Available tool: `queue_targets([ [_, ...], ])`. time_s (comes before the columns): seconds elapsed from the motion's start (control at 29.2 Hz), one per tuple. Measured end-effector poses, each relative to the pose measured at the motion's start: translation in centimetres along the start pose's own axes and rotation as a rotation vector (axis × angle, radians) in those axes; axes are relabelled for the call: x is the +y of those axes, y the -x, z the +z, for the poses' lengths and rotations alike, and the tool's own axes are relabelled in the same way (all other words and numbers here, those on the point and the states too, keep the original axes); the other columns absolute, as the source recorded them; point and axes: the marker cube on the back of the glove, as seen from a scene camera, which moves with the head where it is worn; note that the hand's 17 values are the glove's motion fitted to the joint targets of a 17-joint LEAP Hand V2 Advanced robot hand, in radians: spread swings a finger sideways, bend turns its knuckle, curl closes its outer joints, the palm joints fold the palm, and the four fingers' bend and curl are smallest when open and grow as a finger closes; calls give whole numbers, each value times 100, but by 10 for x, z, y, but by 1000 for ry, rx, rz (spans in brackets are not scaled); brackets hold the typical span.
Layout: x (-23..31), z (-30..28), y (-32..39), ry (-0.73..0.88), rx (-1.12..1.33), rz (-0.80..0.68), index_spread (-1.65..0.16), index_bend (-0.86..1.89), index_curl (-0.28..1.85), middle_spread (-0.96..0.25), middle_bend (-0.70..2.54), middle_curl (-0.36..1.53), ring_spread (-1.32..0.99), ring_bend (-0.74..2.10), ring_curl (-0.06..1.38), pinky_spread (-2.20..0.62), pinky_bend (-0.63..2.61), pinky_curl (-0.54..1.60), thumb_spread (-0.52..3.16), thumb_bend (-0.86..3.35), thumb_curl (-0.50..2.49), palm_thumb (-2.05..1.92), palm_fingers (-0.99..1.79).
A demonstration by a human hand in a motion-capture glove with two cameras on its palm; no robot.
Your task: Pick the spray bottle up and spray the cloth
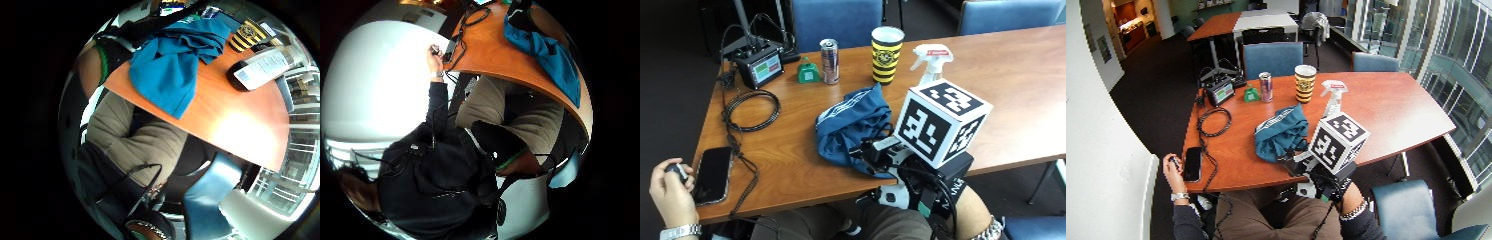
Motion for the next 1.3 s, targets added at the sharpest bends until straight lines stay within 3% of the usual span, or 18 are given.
queue_targets([
  [0.34, -10, -13, 12, -23, 27, -29, -37, 24, 22, -7, 20, 16, -6, 29, 18, 19, 38, 20, 79, 13, 12, 35, 60],
  [0.68, -9, -6, 9, -12, 4, -14, -41, 20, 27, -7, 17, 21, -6, 29, 22, 22, 34, 24, 95, 7, 17, 39, 62],
  [0.89, -13, -7, -2, -93, -8, 31, -41, 18, 29, -8, 18, 23, -6, 31, 24, 22, 32, 25, 101, 6, 20, 45, 68],
  [1.06, -23, -19, -25, -253, 20, 156, -40, 17, 30, -10, 20, 26, -9, 37, 27, 19, 27, 25, 105, 7, 23, 53, 84],
  [1.3, -31, -33, -61, -402, 144, 451, -37, 16, 31, -12, 23, 31, -11, 40, 31, 13, 21, 26, 108, 8, 27, 62, 99],
])
